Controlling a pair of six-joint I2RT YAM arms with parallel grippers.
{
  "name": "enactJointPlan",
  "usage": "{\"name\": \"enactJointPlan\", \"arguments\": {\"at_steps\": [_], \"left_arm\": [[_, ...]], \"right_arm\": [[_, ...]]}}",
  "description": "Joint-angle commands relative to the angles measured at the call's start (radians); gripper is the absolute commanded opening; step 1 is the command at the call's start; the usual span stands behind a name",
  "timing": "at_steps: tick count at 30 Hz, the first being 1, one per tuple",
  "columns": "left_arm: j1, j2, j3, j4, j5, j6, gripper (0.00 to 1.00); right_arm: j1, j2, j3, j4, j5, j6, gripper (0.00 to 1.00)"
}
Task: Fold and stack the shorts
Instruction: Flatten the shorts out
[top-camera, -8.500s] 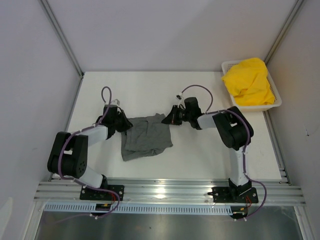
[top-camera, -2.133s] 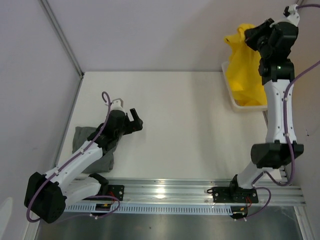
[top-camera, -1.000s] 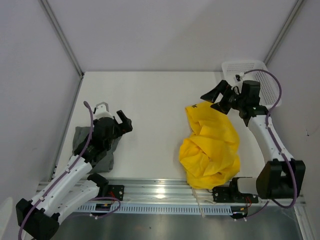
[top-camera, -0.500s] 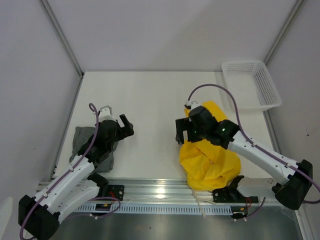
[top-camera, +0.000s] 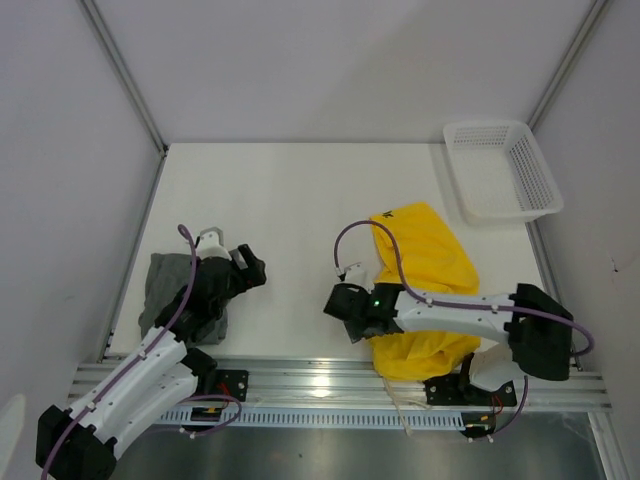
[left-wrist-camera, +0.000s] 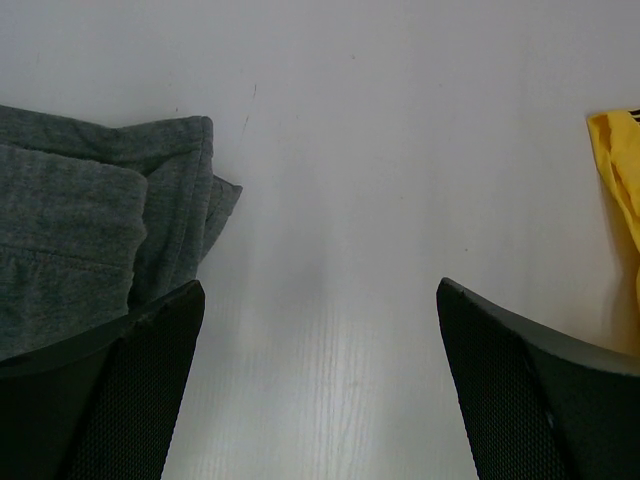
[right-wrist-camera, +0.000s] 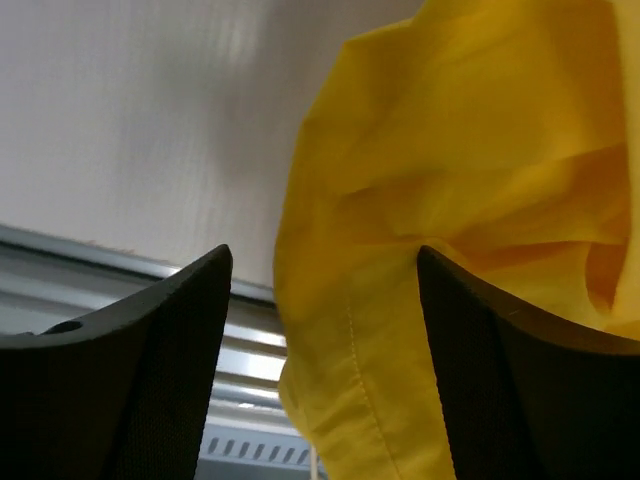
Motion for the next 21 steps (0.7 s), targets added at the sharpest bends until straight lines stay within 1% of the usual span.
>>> {"name": "enactJointPlan", "arguments": {"at_steps": [1,2,3,4,6,7,8,9,10,11,14,15,17,19,20,21], "left_arm": [[-0.005,-0.018,-0.003,0.043,-0.016,0.035,0.99],[-0.005,-0.026,-0.003,0.040,-0.024,0.037,0.99],[-0.004,-0.030,-0.005,0.039,-0.032,0.040,0.99],[-0.005,-0.035,-0.003,0.036,-0.051,0.040,0.99],[-0.005,-0.053,-0.005,0.031,-0.067,0.040,0.99],[-0.005,-0.060,-0.008,0.033,-0.078,0.038,0.99],[-0.004,-0.066,-0.011,0.030,-0.084,0.038,0.99],[-0.005,-0.079,-0.014,0.027,-0.091,0.035,0.99],[-0.004,-0.086,-0.014,0.022,-0.107,0.035,0.99],[-0.005,-0.090,-0.017,0.020,-0.117,0.035,0.99],[-0.004,-0.109,-0.019,0.002,-0.143,0.027,0.99],[-0.004,-0.113,-0.016,-0.003,-0.145,0.024,0.99],[-0.004,-0.125,-0.020,-0.007,-0.148,0.024,0.99],[-0.004,-0.132,-0.022,-0.009,-0.148,0.026,0.99],[-0.002,-0.133,-0.020,-0.009,-0.145,0.024,0.99],[-0.004,-0.132,-0.020,-0.009,-0.144,0.026,0.99]], "right_arm": [[0.005,0.133,0.037,-0.042,0.120,0.071,0.55],[0.004,0.152,0.056,-0.046,0.164,0.071,0.33],[0.002,0.164,0.078,-0.045,0.178,0.068,0.02],[-0.002,0.171,0.125,-0.016,0.181,0.031,0.00],[-0.004,0.171,0.187,0.030,0.168,-0.021,0.00],[-0.008,0.169,0.222,0.091,0.152,-0.055,0.00],[-0.011,0.172,0.303,0.121,0.104,-0.125,0.00],[-0.013,0.181,0.352,0.180,0.073,-0.159,0.00],[-0.010,0.191,0.404,0.204,0.030,-0.193,0.00],[-0.005,0.198,0.519,0.222,-0.060,-0.240,0.00],[0.048,0.212,0.674,0.290,-0.173,-0.297,0.00],[0.056,0.208,0.740,0.296,-0.178,-0.313,0.00],[0.039,0.171,0.762,0.293,-0.178,-0.304,0.00],[-0.010,0.107,0.694,0.284,-0.196,-0.265,0.00],[-0.095,0.079,0.646,0.287,-0.226,-0.246,0.00],[-0.144,0.051,0.514,0.320,-0.265,-0.207,0.00]]}}
